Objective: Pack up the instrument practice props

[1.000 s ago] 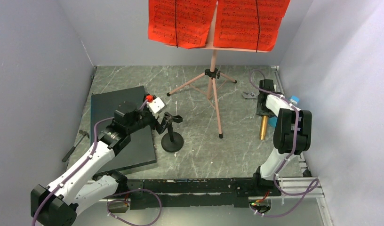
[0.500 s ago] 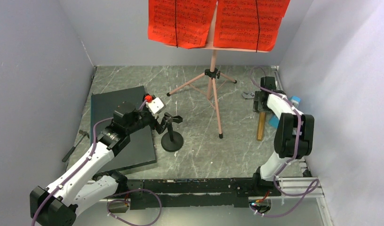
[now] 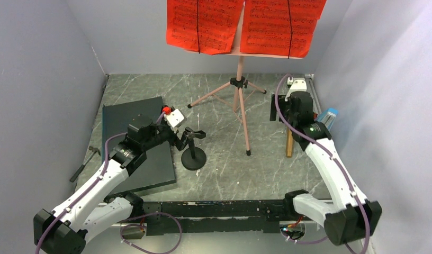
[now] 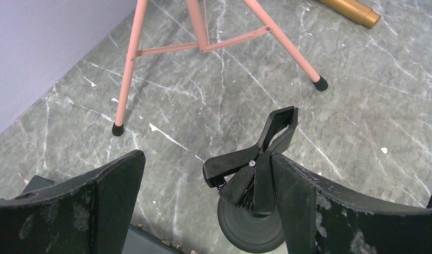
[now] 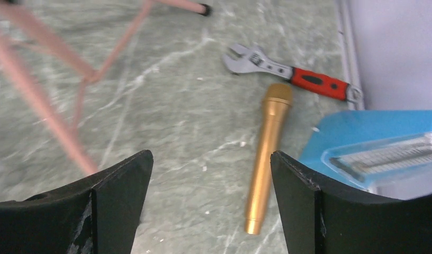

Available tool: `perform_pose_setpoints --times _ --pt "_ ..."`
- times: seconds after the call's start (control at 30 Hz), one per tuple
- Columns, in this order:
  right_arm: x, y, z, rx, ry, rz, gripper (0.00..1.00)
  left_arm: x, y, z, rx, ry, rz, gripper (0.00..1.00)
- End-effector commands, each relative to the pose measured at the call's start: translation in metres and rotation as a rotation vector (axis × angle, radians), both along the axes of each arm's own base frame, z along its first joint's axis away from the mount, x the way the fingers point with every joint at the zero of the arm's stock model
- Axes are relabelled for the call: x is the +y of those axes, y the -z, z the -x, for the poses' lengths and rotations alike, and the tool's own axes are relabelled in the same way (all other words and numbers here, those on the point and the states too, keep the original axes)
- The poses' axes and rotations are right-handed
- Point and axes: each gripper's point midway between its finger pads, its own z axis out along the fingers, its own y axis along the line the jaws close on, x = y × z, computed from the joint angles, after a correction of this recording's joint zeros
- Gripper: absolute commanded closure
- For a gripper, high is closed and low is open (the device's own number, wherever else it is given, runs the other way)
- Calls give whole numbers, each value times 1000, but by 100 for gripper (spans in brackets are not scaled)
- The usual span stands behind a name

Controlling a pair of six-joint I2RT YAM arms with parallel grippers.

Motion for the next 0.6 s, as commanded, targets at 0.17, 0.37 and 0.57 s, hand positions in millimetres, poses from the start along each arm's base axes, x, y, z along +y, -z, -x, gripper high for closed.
perform_pose_setpoints --times 0.17,0.37,0.57 --pt "92 -55 46 -249 -404 -175 12 -4 -41 4 -52 13 75 6" --pt "146 -69 76 -314 -683 -267 1 -7 -61 22 -23 67 110 6" --pt "207 -69 96 -285 -932 -279 0 3 -83 37 15 28 181 6"
